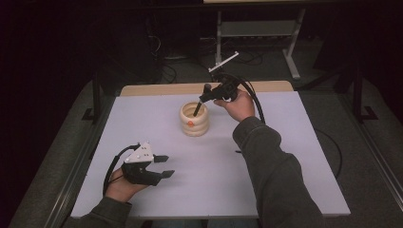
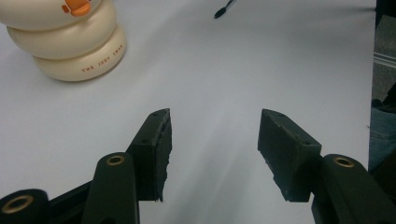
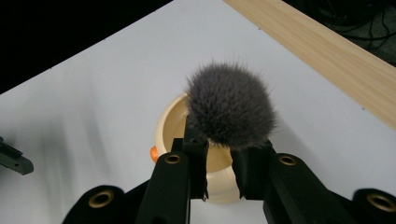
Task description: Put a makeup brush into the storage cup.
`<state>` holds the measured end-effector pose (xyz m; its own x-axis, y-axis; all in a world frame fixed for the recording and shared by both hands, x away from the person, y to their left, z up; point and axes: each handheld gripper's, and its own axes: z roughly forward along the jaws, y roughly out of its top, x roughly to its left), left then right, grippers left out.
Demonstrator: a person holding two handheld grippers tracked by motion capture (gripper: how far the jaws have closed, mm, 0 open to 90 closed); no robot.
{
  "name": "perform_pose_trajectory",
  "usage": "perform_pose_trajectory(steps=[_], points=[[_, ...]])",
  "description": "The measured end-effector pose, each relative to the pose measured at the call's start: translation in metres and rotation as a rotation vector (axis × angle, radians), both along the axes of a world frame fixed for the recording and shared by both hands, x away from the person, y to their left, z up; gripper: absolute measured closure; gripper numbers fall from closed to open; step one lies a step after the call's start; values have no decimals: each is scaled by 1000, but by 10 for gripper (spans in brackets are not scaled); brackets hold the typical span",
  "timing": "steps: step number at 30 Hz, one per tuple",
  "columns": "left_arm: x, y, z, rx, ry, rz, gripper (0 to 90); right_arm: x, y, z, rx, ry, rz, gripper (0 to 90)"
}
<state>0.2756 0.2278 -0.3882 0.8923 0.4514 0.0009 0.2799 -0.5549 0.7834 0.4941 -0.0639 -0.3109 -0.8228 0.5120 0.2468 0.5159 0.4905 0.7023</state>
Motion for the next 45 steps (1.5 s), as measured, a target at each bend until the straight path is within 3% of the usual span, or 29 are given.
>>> perform_pose_trajectory(steps=[10,24,28,37,45], points=[[1,1,0,6,-8,-7,440,0,-1,-8,-5,-7,5,753],[2,0,0,8,-6,-8,436,-3,-3,-21,20,30,-4,748],[2,0,0,8,-4,-9,436,-2,-5,-25,16,22,-1,743],[2,0,0,8,0,-5,430,-7,-14,-29,41,29,-29,593],[3,-1,-1,6,3,1,418,-17,-25,-30,63,31,-37,534]])
